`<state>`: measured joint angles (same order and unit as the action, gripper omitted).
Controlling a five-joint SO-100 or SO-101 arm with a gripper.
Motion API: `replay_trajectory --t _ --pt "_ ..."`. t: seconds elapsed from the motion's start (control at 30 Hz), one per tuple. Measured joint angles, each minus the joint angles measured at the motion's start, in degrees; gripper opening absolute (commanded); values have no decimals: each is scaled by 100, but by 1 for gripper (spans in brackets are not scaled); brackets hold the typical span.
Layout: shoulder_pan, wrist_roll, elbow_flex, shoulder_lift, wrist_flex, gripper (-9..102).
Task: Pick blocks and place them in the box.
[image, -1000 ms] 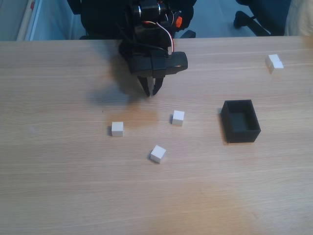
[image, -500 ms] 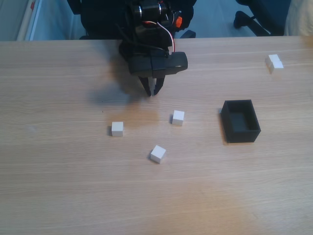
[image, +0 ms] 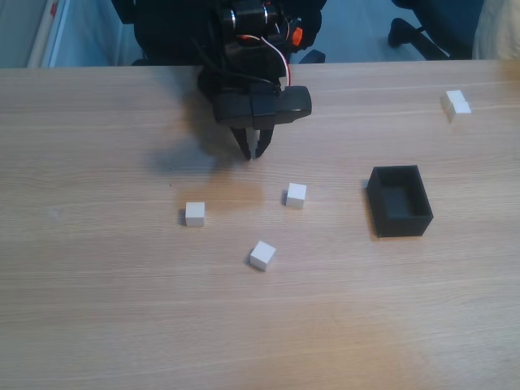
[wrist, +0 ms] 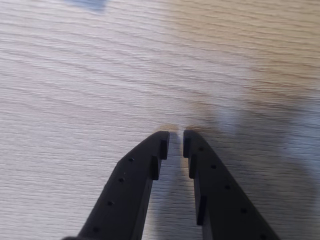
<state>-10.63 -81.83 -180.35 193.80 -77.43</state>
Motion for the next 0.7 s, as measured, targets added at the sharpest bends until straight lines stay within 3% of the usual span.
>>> replay_trajectory --t 0.43,0.53,0.7 --pt "220 -220 272 -44 -18 6" --pt "396 -334 369 -211 26 15" --pt "589 -457 853 -747 149 17"
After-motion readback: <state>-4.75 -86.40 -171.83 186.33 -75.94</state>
